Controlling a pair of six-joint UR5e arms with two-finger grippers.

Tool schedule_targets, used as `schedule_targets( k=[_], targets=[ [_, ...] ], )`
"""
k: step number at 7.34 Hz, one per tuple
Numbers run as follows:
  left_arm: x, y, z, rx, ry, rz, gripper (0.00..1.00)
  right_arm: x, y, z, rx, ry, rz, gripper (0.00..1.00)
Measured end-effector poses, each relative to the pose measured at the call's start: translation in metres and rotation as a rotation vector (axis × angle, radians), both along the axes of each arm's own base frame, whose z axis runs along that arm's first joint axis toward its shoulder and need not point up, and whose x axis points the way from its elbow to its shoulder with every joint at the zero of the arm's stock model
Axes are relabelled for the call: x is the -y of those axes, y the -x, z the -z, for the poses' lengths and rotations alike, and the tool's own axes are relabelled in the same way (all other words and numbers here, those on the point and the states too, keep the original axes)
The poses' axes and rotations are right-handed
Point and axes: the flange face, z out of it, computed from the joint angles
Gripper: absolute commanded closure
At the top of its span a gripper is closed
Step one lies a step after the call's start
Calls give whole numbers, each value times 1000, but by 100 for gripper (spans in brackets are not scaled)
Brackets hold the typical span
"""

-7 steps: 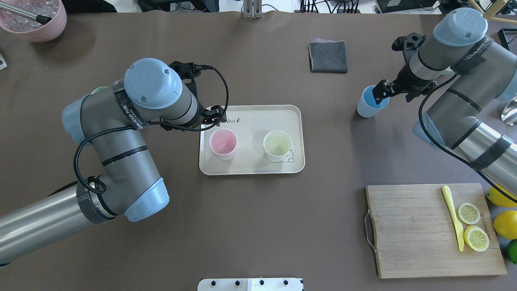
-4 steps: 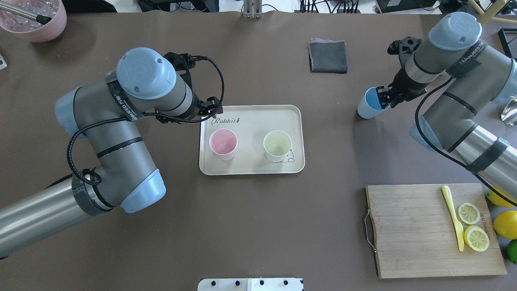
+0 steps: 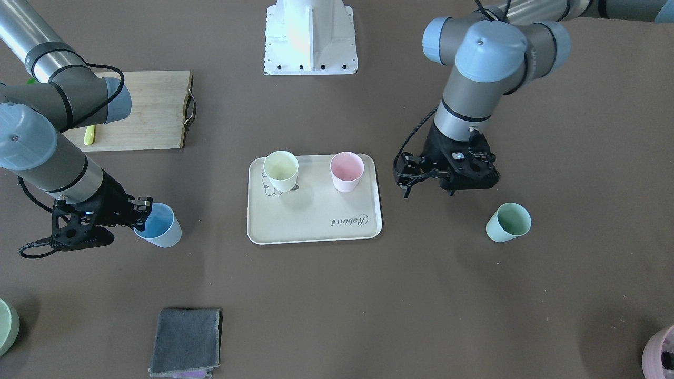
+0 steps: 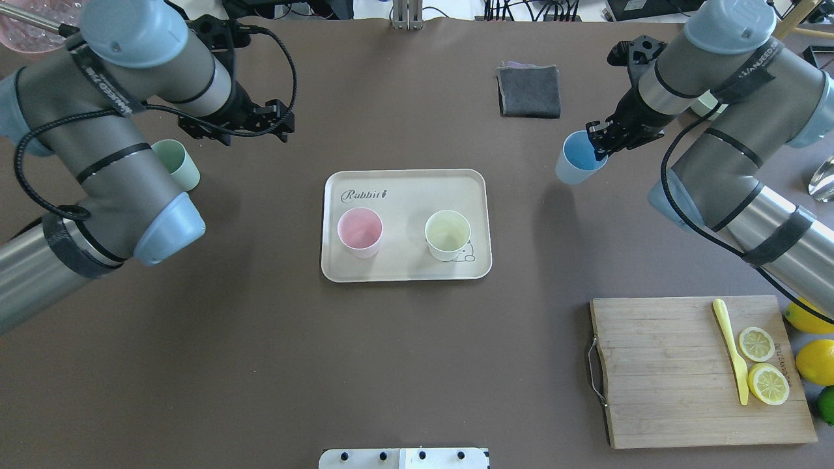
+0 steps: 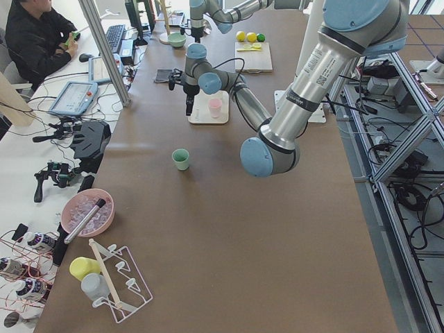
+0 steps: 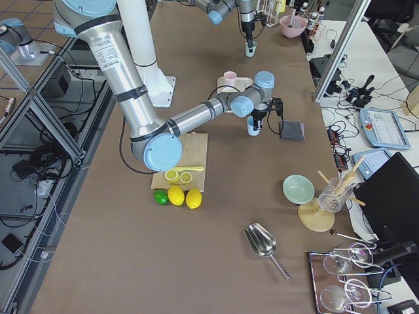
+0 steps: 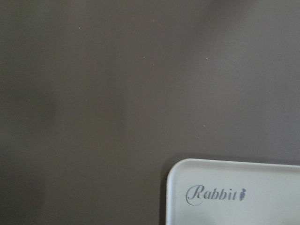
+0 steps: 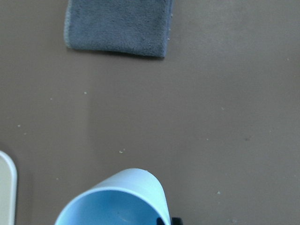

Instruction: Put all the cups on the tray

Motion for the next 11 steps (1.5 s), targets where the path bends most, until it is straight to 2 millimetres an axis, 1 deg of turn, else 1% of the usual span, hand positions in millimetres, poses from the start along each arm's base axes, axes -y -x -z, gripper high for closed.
schedule_targets(
  k=[1, 2, 3, 4, 5, 6, 8, 9, 10, 11],
  targets=[
    [11, 25, -25, 36, -22, -16, 3, -5, -7, 25, 16, 7, 4, 100],
    [17, 46, -50, 66, -42, -32, 3, -10, -11, 53, 19, 17, 5, 100],
    [23, 66, -72, 89, -63, -46, 3, -15, -11, 77, 23, 34, -2, 100],
    [33, 84, -93, 110, -76, -57, 3, -21, -2, 98, 33, 54, -14, 100],
    [45, 97, -111, 127, -83, -68, 3, -27, 12, 116, 42, 68, -20, 100],
    [56, 103, -128, 129, -91, -75, 3, -32, 25, 127, 48, 78, -24, 100],
    [76, 106, -169, 110, -116, -92, 3, -38, 44, 141, 51, 89, -28, 100],
    [81, 108, -187, 107, -123, -98, 3, -37, 59, 147, 44, 97, -35, 100],
    [84, 109, -201, 111, -125, -105, 3, -33, 78, 151, 29, 103, -42, 100],
    [86, 111, -209, 115, -125, -108, 3, -26, 94, 155, 16, 107, -46, 100]
  ],
)
